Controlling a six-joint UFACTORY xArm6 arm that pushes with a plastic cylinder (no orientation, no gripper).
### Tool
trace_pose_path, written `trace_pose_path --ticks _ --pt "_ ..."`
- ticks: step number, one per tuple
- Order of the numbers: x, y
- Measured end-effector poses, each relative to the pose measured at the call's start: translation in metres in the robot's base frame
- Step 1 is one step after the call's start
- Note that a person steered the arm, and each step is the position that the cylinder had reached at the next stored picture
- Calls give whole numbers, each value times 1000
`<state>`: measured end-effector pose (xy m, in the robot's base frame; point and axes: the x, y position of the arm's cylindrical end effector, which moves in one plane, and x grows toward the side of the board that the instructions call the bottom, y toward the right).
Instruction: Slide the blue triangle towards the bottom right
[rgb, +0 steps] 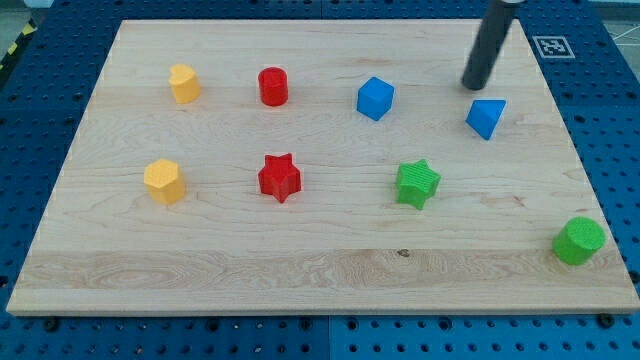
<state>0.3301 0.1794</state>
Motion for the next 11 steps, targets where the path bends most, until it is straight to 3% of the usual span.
trace_pose_path --ticks 2,5,7,11 --pt "-4 -10" --pt "41 13" --pt "101 16" --pt "174 25"
